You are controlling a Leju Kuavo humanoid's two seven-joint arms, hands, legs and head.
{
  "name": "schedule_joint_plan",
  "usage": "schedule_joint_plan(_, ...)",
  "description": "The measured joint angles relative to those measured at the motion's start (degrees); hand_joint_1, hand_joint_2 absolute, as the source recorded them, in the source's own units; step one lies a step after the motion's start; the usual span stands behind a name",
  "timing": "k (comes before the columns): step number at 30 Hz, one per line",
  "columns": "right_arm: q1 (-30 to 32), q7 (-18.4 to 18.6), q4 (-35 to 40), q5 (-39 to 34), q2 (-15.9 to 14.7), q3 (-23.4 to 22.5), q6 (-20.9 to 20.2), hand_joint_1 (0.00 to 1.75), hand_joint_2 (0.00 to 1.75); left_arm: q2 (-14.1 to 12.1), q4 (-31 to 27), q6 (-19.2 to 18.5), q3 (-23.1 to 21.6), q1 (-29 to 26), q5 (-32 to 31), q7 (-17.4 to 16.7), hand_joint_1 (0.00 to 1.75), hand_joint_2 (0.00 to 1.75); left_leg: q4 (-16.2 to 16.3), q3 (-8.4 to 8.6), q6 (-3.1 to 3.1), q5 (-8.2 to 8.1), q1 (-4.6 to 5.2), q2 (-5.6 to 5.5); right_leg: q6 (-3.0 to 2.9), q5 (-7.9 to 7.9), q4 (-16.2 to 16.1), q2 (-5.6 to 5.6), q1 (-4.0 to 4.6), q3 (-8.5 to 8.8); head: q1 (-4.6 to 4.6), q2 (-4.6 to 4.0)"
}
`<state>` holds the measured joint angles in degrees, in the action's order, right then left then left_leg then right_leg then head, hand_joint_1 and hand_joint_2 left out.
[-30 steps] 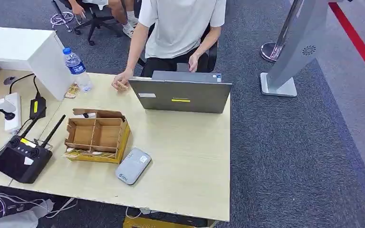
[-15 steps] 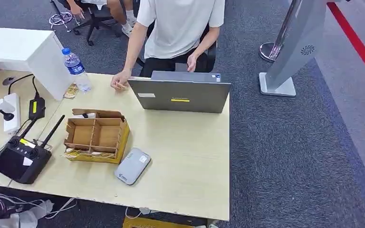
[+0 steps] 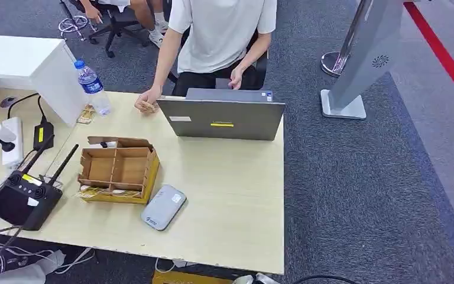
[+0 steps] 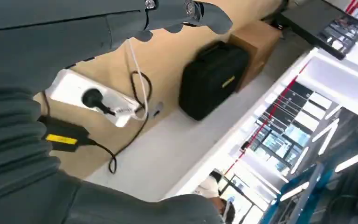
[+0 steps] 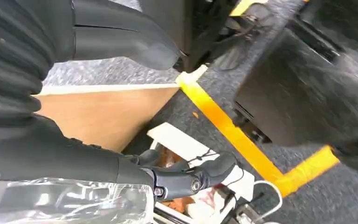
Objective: Pass the card to the sensor for recognition and then transmit it.
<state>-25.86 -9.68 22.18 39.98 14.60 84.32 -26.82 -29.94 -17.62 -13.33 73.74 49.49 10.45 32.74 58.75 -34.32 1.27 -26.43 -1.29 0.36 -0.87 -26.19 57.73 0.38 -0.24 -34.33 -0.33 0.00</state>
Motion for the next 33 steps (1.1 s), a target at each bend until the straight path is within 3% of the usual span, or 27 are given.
schedule_joint_plan(1, 0.0, -0.4, -0.1, 0.9, 0.0, 0.3, -0.7, 0.00, 1.75, -0.2, 0.0, 0.1, -0.4, 0.5, -0.3, 0.1, 0.00, 1.75, 0.0, 0.00, 0.00, 0.00, 0.00, 0.01, 0.00, 0.00, 0.0, 0.02, 0.00, -0.03, -0.04, 0.00)
schedule_joint_plan(4, 0.0, -1.5, -0.6, 2.3, 0.1, 0.9, -1.1, 0.00, 1.75, -0.5, 0.0, 0.2, -2.2, 2.7, -3.3, 0.3, 0.00, 1.75, 0.0, -0.06, 0.02, 0.02, -0.03, -0.02, 0.00, 0.00, 0.0, 0.01, 0.03, -0.13, -0.07, 0.00)
schedule_joint_plan(5, 0.0, -1.7, -0.7, 2.7, 0.1, 1.0, -1.0, 0.00, 1.75, -0.6, 0.0, 0.3, -3.3, 3.7, -6.3, 1.1, 0.00, 0.00, 0.0, -0.09, 0.03, 0.02, -0.07, -0.03, -0.01, 0.00, 0.0, -0.01, 0.06, -0.24, -0.02, 0.00)
schedule_joint_plan(6, 0.0, -1.7, -0.7, 3.3, 0.1, 1.0, -0.9, 0.00, 1.75, 0.0, -0.5, 0.5, -5.5, 4.2, -10.1, 3.0, 0.00, 0.00, 0.0, -0.08, 0.04, 0.03, -0.05, -0.05, -0.02, 0.01, 0.0, -0.02, 0.05, -0.21, 0.04, 0.00)
schedule_joint_plan(7, 0.0, -0.8, -0.7, 3.1, 0.2, 1.0, -1.1, 0.00, 1.75, 1.5, -4.0, 3.1, -9.2, 4.3, -15.2, 5.1, 0.00, 0.00, 0.1, -0.01, 0.05, 0.04, 0.04, -0.07, -0.02, 0.02, 0.0, -0.08, 0.02, -0.24, -0.08, 0.00)
schedule_joint_plan(8, 0.0, 0.1, -0.5, 2.6, 0.2, 1.1, -1.5, 0.00, 1.75, 4.3, -8.6, 7.1, -12.7, 4.0, -19.5, 6.1, 0.00, 0.00, 0.1, -0.02, 0.03, 0.06, 0.02, -0.16, -0.02, 0.02, 0.0, -0.15, 0.02, -0.09, -0.26, 0.00)
schedule_joint_plan(9, 0.0, 1.2, -0.2, 2.0, 0.2, 1.1, -2.2, 0.00, 1.75, 7.2, -14.8, 14.2, -18.4, 3.9, -25.5, 6.3, 0.00, 0.00, 0.1, -0.21, -0.06, 0.12, -0.02, -0.44, -0.01, 0.03, 0.0, -0.46, 0.03, -0.04, -0.26, 0.00)
schedule_joint_plan(11, -0.1, 1.9, 0.2, 1.8, 0.3, 1.5, -3.3, 0.00, 1.75, 13.0, -24.3, 28.7, -31.3, 4.0, -39.7, 1.6, 0.00, 0.00, 0.2, -0.50, -0.22, 0.34, -0.04, -1.09, 0.02, 0.04, 0.0, -1.10, 0.05, -0.04, -0.15, 0.00)
schedule_joint_plan(12, -0.1, 2.0, 0.2, 1.9, 0.3, 1.7, -3.6, 0.00, 1.75, 14.7, -27.6, 34.0, -37.5, 4.3, -47.1, -1.4, 0.00, 0.00, 0.2, -0.59, -0.21, 0.41, -0.04, -1.25, 0.04, 0.06, 0.0, -1.26, 0.05, -0.13, -0.09, 0.00)
schedule_joint_plan(14, -0.2, 2.0, 0.2, 1.9, 0.3, 1.9, -4.1, 0.00, 1.75, 17.1, -30.9, 41.5, -48.5, 6.6, -63.8, -8.8, 0.00, 0.00, 0.4, -0.81, -0.26, 0.45, -0.05, -1.28, 0.23, 0.18, 0.0, -1.26, 0.05, -0.28, -0.07, 0.00)
schedule_joint_plan(15, -0.2, 2.0, 0.2, 1.9, 0.3, 2.0, -4.0, 0.00, 1.75, 17.5, -31.1, 44.6, -56.2, 8.8, -75.2, -14.1, 0.00, 0.00, 0.4, -0.90, -0.29, 0.47, -0.06, -1.25, 0.28, 0.23, 0.0, -1.26, 0.05, -0.31, 0.00, 0.00)
schedule_joint_plan(17, -0.2, 2.0, 0.1, 1.8, 0.3, 2.0, -3.1, 0.00, 1.75, 19.0, -30.3, 45.0, -66.7, 12.7, -86.0, -19.4, 0.00, 0.00, 0.4, -0.89, -0.30, 0.47, 0.03, -1.10, 0.43, 0.33, -0.1, -1.07, 0.03, -0.35, 0.04, 0.00)
schedule_joint_plan(21, -0.2, 2.0, 0.0, 2.1, 0.3, 2.2, -1.4, 0.00, 1.75, 22.0, -28.2, 45.0, -80.5, 16.8, -87.7, -23.1, 0.00, 0.00, 0.4, -0.85, -0.32, 0.46, 0.12, -0.37, 0.46, 0.57, 0.0, -0.34, -0.12, -0.52, 0.13, 0.00)
schedule_joint_plan(27, -0.2, 2.3, 0.0, 2.3, 0.3, 2.3, -1.4, 0.00, 1.75, 25.1, -26.3, 44.4, -88.5, 17.7, -86.1, -24.3, 0.00, 0.00, 0.4, -0.85, -0.31, 0.46, 0.11, -0.18, 0.43, 0.59, 0.0, -0.15, -0.11, -0.67, 0.11, 0.00)
schedule_joint_plan(33, -0.2, 2.6, 0.1, 2.8, 0.3, 2.3, -1.5, 0.00, 1.75, 26.9, -24.5, 43.8, -89.8, 17.8, -84.2, -24.3, 0.00, 0.00, 0.3, -0.86, -0.30, 0.46, 0.10, -0.17, 0.42, 0.58, 0.1, -0.13, -0.11, -0.72, 0.11, 0.00)
